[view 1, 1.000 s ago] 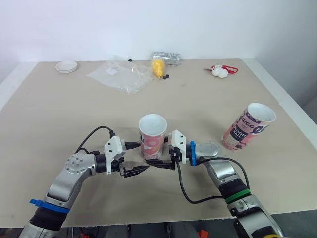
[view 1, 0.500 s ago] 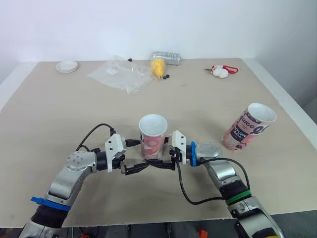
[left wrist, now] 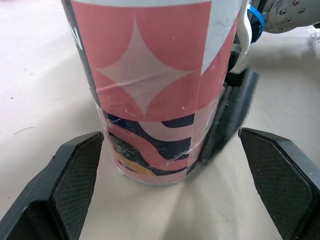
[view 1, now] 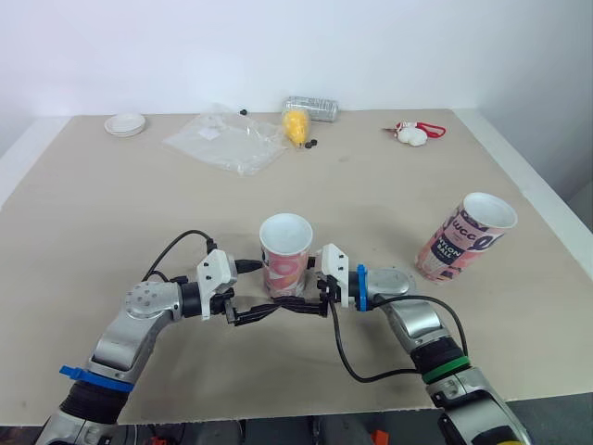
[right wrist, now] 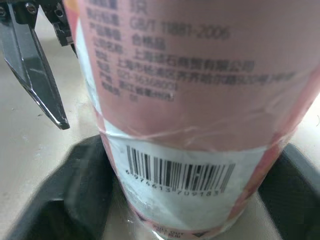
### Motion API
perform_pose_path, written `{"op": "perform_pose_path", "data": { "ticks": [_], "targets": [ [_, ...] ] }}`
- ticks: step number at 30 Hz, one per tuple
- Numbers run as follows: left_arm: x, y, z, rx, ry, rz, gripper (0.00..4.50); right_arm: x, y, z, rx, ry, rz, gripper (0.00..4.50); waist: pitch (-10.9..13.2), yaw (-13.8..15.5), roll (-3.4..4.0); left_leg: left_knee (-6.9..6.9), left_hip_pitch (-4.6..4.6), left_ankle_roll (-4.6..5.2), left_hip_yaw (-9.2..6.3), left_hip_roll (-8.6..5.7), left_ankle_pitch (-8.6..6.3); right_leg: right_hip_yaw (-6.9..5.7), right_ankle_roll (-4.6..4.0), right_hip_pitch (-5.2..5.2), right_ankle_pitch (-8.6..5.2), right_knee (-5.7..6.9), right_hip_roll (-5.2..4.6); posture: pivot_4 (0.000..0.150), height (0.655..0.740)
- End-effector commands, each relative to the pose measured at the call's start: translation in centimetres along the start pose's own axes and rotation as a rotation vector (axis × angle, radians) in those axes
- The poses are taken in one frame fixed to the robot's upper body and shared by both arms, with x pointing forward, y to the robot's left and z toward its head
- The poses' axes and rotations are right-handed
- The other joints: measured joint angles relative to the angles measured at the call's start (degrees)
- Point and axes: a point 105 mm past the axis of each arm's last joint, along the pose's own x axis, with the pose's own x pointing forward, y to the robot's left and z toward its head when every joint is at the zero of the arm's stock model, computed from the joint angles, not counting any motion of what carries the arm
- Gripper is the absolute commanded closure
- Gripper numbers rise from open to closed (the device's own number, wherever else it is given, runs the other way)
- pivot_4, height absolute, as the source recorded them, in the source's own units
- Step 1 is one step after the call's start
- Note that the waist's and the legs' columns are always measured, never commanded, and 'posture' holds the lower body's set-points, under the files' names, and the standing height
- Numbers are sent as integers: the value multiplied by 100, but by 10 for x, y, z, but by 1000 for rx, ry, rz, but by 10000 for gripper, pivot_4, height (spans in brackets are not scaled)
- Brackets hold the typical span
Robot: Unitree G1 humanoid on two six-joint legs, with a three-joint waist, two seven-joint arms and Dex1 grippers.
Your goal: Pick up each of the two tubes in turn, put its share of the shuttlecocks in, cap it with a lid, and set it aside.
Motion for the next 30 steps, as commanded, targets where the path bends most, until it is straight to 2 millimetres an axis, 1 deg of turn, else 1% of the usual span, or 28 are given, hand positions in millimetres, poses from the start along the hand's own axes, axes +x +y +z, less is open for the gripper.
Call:
{"op": "perform_pose_path", "data": {
  "ticks": [1, 8, 11, 12, 14, 15, 16, 18, 20, 24, 30],
  "targets": [
    [1, 2, 6, 30, -21, 4, 0, -2, -2, 7, -16, -25, -21, 7956, 0, 0, 0, 0, 0, 0, 0, 0, 0, 0, 0, 0, 0, 0, 0, 1500, 7400],
    [2, 1, 6, 34, -21, -5, 0, -8, -2, 8, -25, -20, -36, 7956, 0, 2, 0, 0, -1, 0, 0, 0, 0, 0, 1, 0, -1, 0, -1, 1500, 7400],
    [2, 1, 7, 41, -23, -10, 0, -21, -9, 16, -15, -41, -111, 7956, 0, 5, 0, 0, -2, 0, 0, -1, 0, 0, 1, -1, -2, 0, -1, 1500, 7400],
    [3, 0, 7, 46, -24, -16, 0, -29, -13, 20, -3, -54, -157, 7956, 0, 13, 0, 0, -3, 0, -1, -1, 0, 0, 1, -1, -2, 0, -1, 1500, 7400],
    [5, -1, 10, 62, -30, -33, 0, -60, -24, 26, 26, -67, -316, 7956, 1, 43, 0, 0, -8, 0, -1, -4, 0, 0, 4, -2, -4, 0, -4, 1500, 7400],
    [5, -2, 11, 67, -32, -39, 0, -70, -27, 27, 35, -68, -367, 7956, 2, 38, -2, 1, -13, 0, -2, -7, 0, -1, 9, -2, -7, -1, -10, 1500, 7400],
    [7, -2, 12, 66, -37, -44, 0, -84, -29, 27, 46, -62, -441, 7956, 2, 34, -2, 2, -14, -2, 3, -9, -1, 2, 11, -3, -7, -3, -13, 1500, 7400],
    [9, -3, 13, 64, -41, -54, 0, -101, -32, 23, 65, -45, -554, 7956, 2, 26, -4, 1, -13, -2, 2, -9, -1, 2, 11, -3, -6, -3, -13, 1500, 7400],
    [11, -3, 13, 63, -44, -65, 0, -113, -34, 15, 94, -27, -653, 7956, 2, 15, -4, -5, -8, -2, 0, -8, -1, 1, 6, -3, -9, -2, -9, 1500, 7400],
    [15, -3, 15, 68, -48, -82, 0, -119, -36, 1, 93, 23, -757, 7956, 2, -20, -4, -5, -2, -2, 5, -6, -1, 5, 4, -4, -5, -1, -6, 1500, 7400],
    [17, -1, 16, 72, -52, -88, 0, -125, -42, -10, 130, 29, -866, 7956, 2, -3, -4, -1, -3, -2, 6, -7, 0, 7, 7, -2, -2, -2, -8, 1500, 7400]
  ]
}}
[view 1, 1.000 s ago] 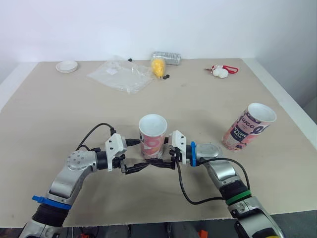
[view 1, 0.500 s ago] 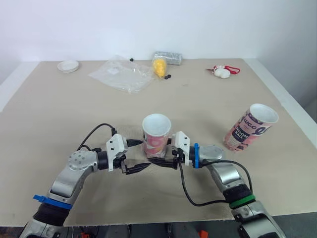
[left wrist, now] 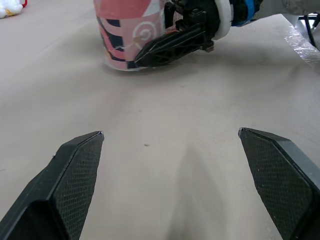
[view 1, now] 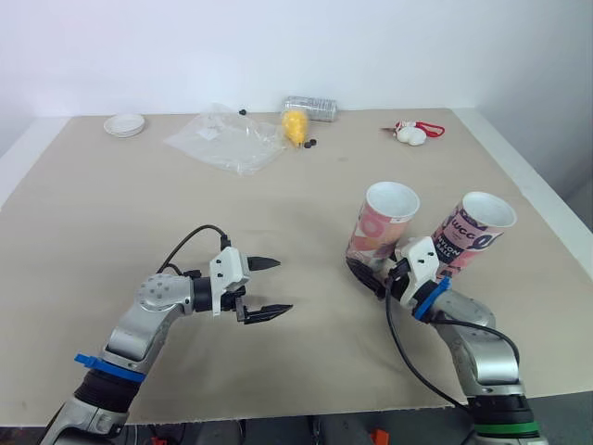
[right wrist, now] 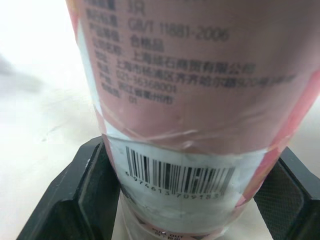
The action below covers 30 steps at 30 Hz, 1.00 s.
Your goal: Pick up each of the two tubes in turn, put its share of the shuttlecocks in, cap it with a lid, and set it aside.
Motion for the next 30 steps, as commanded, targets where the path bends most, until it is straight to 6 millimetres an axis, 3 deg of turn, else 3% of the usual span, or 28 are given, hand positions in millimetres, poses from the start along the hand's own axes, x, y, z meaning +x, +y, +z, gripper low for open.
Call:
{"op": "perform_pose_path", "data": {
  "ticks": [1, 5, 7, 8, 21, 30],
  "targets": [
    [1, 2, 7, 35, -15, -5, 0, -2, -7, 4, -16, -23, -48, 7956, 0, 6, 0, 0, -1, 0, 0, 0, 0, 0, 1, 0, -1, 0, 0, 1500, 7400],
    [1, 3, 7, 35, -15, -4, 0, -4, -1, -6, 13, 6, -15, 7956, 0, 10, 0, -4, -3, 0, -1, -1, 0, 0, -1, -2, -7, 0, 0, 1500, 7400],
    [1, 4, 8, 31, -17, 2, 0, -5, 1, -10, 8, 20, -8, 1158, 0, 11, 0, -4, -2, 0, -1, -1, -1, 0, -1, -1, -7, 0, 0, 1500, 7400],
    [1, 4, 8, 29, -18, 4, 0, -6, 2, -12, 0, 29, -4, 261, 0, 10, 0, -4, -1, 0, -1, -1, -1, 0, 0, 0, -7, 0, 0, 1500, 7400],
    [-4, 12, 2, 8, -5, 53, 0, -36, 10, -9, 2, 59, 63, 261, -1, 16, -1, -4, 0, 0, -2, -1, 0, -1, 0, 3, -9, 0, -1, 1500, 7400],
    [-7, 13, 0, 5, 6, 63, 0, -64, 0, -10, -12, 95, 58, 261, 0, 18, -2, 0, -1, 0, -2, -1, 0, -1, -1, 4, -7, -1, -2, 1500, 7400]
  ]
}}
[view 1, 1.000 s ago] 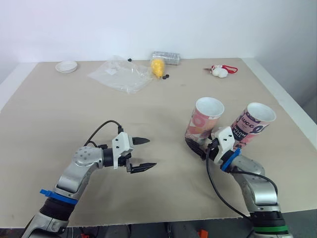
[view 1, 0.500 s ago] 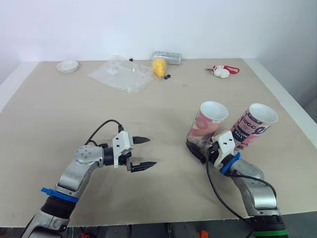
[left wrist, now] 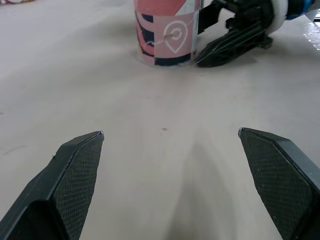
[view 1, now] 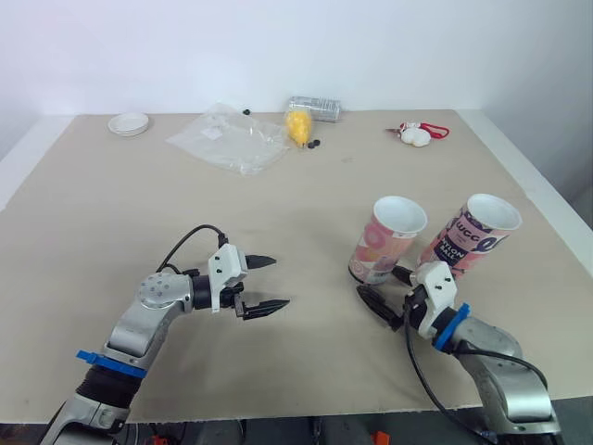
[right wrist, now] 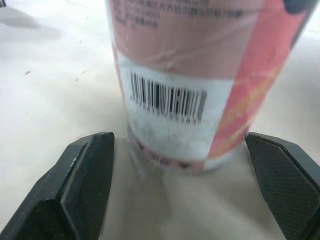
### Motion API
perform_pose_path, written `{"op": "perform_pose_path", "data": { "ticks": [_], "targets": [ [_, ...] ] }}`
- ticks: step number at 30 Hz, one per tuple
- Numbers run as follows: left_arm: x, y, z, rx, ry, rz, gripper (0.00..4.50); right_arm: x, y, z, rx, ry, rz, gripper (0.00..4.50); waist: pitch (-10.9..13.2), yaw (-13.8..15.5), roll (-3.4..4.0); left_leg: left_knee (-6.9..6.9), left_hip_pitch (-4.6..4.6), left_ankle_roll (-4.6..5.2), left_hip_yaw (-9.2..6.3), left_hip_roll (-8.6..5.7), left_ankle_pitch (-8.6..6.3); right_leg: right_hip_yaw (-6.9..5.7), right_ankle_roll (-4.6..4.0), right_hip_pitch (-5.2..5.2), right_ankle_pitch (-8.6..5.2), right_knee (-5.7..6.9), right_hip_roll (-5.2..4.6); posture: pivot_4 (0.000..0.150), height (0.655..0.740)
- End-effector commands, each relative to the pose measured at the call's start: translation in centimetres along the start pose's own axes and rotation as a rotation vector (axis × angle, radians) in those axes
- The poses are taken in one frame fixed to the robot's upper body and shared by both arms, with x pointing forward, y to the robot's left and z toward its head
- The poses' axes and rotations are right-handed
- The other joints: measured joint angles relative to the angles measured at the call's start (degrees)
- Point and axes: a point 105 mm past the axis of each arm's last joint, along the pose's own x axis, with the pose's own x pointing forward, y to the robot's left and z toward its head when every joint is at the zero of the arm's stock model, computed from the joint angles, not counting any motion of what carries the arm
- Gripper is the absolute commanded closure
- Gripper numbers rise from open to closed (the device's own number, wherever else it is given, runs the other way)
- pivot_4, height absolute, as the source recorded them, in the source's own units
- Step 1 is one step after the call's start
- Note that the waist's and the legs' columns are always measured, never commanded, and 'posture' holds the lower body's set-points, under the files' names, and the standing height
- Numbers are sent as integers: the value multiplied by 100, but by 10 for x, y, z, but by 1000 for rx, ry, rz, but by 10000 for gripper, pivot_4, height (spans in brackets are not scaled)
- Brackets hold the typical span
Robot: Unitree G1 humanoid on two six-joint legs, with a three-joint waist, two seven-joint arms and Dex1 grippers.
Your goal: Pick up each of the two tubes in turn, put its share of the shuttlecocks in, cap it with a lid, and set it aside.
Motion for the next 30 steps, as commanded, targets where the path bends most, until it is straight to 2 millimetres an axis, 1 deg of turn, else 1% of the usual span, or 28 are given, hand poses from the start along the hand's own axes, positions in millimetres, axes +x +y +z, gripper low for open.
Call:
{"op": "perform_pose_path", "data": {
  "ticks": [1, 4, 6, 7, 10, 13, 14, 16, 17, 19, 21, 23, 27, 30],
  "targets": [
    [-5, 5, 7, 34, -12, 23, 0, -15, -7, 8, -32, -20, -9, 261, 0, 0, -1, 0, 0, 0, 1, -1, 0, 0, 1, 0, 0, 0, -1, 1500, 7400],
    [-6, 7, 6, 21, -16, 38, 0, -27, -11, 6, -54, -17, 10, 261, 0, -1, -1, 0, 1, 0, 0, -1, 0, 0, 1, 0, 0, 0, -1, 1500, 7400],
    [-8, 9, 6, 12, -24, 55, 0, -36, -8, 7, -82, -31, 68, 261, 0, -1, -1, 0, 1, 0, 1, -1, 0, 0, 1, 0, 0, 0, 0, 1500, 7400],
    [-10, 11, 6, 6, -24, 70, 0, -40, -2, 11, -127, -46, 138, 261, 1, -1, -1, 0, 2, 0, 0, -1, 0, 0, 1, 0, 0, 0, 0, 1500, 7400],
    [-17, 12, 3, -3, -18, 95, 0, -46, 20, 17, -235, -62, 362, 261, 1, -23, -1, 0, 4, 0, 2, -1, 0, 1, 0, 1, 0, 0, 0, 1500, 7400],
    [-26, 17, 2, -8, -15, 151, 0, -43, 34, 21, -307, -79, 495, 261, 2, -27, -3, 1, 11, 0, 5, 2, 0, 3, -3, 4, 2, 0, 2, 1500, 7400],
    [-31, 21, 2, -11, -17, 187, 0, -38, 38, 25, -330, -95, 518, 261, 3, -37, -4, 2, 11, 0, 5, 2, 0, 2, -6, 4, 2, 0, 3, 1500, 7400],
    [-47, 28, 0, -19, -9, 280, 0, -23, 40, 33, -343, -129, 536, 261, 5, -45, -8, 3, 12, 0, 5, 5, 1, 3, -18, 3, 2, 1, 5, 1500, 7400],
    [-54, 29, -3, -31, 0, 310, 0, -18, 39, 36, -357, -140, 536, 261, 7, -53, -11, 5, 12, -1, 5, 6, 1, 3, -21, 4, 3, 1, 5, 1500, 7400],
    [-65, 27, -6, -47, 18, 345, 0, -15, 35, 36, -365, -142, 531, 261, 7, -50, -12, 9, 12, -4, 5, 6, 3, 3, -23, 4, 5, 1, 4, 1500, 7400],
    [-84, 23, -12, -59, 53, 376, 0, -17, 25, 30, -359, -110, 523, 261, 9, -13, -17, 8, 11, -5, 7, 4, 4, 3, -21, 5, 1, 1, 0, 1500, 7400],
    [-97, 22, -15, -66, 82, 394, 0, -21, 16, 25, -350, -86, 512, 261, 10, 16, -18, 6, 6, -9, 6, 3, 1, 3, -19, 5, -11, -1, -3, 1500, 7400],
    [-115, 27, -16, -58, 122, 422, 0, -34, 2, 19, -345, -56, 494, 261, 11, 57, -19, 5, 2, -13, 5, 0, -2, -1, -18, 3, -18, 0, -8, 1500, 7400],
    [-116, 31, -17, -46, 137, 424, 0, -35, -1, 22, -332, -68, 471, 261, 11, 43, -19, 5, 7, -13, 8, 1, -2, 0, -24, 4, -15, 0, -8, 1500, 7400]
  ]
}}
